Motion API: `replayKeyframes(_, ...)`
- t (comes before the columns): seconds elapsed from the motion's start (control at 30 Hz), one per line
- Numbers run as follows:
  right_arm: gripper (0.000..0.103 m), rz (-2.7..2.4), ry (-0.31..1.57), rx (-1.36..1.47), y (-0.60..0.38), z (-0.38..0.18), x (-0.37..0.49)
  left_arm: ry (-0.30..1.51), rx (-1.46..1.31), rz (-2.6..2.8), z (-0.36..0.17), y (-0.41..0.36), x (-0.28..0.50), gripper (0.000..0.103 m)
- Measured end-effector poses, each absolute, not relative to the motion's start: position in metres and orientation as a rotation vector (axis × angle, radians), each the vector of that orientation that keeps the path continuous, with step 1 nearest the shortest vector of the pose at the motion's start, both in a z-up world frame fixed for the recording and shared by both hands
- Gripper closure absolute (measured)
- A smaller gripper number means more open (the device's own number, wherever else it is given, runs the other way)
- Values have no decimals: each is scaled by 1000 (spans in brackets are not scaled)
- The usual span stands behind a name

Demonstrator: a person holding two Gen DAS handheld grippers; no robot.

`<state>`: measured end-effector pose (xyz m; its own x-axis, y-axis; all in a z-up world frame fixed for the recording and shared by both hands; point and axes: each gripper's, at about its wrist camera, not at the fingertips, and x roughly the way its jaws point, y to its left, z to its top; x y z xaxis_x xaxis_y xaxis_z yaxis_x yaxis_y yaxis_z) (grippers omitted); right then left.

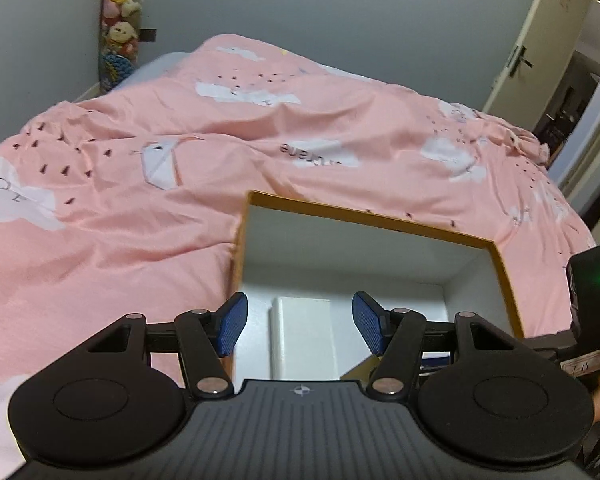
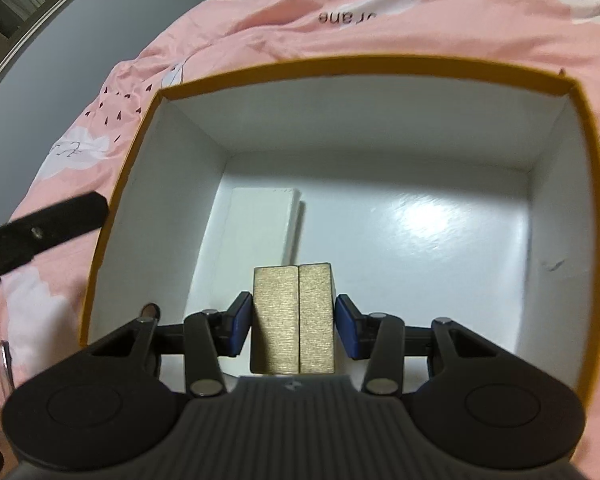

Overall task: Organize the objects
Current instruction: 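Lower the white box into the orange box and open the left tool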

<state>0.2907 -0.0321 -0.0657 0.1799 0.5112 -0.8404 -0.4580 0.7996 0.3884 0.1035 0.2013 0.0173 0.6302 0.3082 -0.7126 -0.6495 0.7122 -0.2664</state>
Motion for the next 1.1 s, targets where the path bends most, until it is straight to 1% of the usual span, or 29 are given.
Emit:
replayKeyframes(0.13,56,638,1207,34,-24,-72,293,724,-545,676,6,213,103,34)
replayKeyframes(0.17,56,634,1205,27,-22,-73,294,736,-552,690,2,217,104,36)
replayKeyframes(0.2,56,638,1209,31,-20,-75,294,744,-560,688,-1,219,102,42)
replayKeyframes(0.33,56,653,1238,64,-13,-79,293,775,-602,701,-13,227,100,54)
replayKeyframes(0.37,56,660,1246,73,-11,-80,293,782,-599,703,-15,228,101,61)
replayKeyframes(0.43,56,671,1257,81,-7,-82,291,785,-604,694,-18,228,99,65)
replayKeyframes(0.6,56,693,1312,135,2,-87,291,780,-630,690,-23,230,98,71)
replayKeyframes(0.77,56,685,1330,147,1,-87,292,778,-643,681,-28,230,99,72)
replayKeyframes(0.87,56,739,1242,43,4,-75,288,771,-641,680,-27,231,99,72)
replayKeyframes(1.1,56,878,843,-380,33,-38,285,784,-651,678,-30,235,101,72)
